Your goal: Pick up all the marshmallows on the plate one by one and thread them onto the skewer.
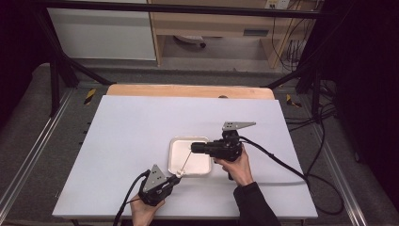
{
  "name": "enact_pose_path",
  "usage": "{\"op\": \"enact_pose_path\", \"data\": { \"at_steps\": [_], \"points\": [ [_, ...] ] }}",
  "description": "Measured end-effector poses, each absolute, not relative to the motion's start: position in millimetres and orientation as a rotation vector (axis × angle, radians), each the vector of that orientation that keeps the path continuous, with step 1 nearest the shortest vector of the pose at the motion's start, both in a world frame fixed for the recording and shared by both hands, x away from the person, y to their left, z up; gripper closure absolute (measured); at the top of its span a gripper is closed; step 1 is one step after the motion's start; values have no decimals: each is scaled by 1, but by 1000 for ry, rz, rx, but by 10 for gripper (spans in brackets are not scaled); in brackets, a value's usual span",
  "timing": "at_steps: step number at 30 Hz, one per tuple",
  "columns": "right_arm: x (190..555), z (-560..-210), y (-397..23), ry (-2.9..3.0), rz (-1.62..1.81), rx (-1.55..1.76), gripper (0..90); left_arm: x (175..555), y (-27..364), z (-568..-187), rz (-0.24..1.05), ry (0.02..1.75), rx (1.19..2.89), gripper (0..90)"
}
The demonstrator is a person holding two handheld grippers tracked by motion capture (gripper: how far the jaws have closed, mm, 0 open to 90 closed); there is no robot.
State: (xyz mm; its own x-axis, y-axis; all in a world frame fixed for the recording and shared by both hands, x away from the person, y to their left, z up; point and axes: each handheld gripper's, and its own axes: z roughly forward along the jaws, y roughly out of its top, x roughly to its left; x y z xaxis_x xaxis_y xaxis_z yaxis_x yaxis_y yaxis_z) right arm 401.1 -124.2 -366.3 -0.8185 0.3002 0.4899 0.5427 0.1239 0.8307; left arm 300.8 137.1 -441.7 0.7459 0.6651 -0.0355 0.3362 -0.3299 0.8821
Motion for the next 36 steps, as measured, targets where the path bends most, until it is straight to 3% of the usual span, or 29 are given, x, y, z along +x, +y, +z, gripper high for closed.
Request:
{"op": "enact_pose_path", "data": {
  "at_steps": [36],
  "points": [
    [390, -379, -119, -2245, -1760, -777, 836, 300, 131, -442, 403, 775, 1961, 886]
  ]
}}
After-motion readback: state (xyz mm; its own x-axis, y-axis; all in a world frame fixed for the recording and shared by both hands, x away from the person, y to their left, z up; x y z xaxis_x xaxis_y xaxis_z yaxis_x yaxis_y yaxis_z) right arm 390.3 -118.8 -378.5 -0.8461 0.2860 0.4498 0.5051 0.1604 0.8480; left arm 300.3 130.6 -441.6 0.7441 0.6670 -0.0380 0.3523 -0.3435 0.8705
